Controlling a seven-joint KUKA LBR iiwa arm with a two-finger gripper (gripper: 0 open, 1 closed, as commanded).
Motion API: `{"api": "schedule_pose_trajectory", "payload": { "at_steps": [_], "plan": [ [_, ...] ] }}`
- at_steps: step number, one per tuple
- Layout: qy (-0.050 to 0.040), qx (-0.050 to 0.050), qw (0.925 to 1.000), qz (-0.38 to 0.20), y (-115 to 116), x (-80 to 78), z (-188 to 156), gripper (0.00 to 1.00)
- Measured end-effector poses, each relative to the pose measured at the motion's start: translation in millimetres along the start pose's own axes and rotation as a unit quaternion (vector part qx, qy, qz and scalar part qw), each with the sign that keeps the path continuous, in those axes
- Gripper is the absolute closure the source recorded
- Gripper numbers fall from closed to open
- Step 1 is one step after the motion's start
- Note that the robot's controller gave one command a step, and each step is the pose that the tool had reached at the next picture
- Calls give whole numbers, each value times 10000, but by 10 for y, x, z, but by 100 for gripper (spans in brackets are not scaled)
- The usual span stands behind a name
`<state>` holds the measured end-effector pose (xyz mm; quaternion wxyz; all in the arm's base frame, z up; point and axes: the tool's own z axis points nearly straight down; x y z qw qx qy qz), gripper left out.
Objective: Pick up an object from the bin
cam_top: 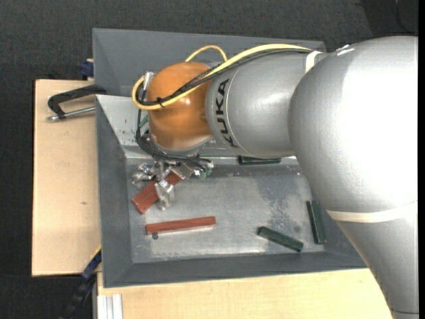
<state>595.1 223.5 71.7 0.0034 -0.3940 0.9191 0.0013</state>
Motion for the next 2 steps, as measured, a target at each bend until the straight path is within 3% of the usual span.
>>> {"api": "schedule_pose_trajectory", "payload": {
  "at_steps": [1,2],
  "plan": [
    [1,-2,10000,1,0,0,0,100],
    [4,2,9999,-152,210,62,-1375,100]
  ]
}}
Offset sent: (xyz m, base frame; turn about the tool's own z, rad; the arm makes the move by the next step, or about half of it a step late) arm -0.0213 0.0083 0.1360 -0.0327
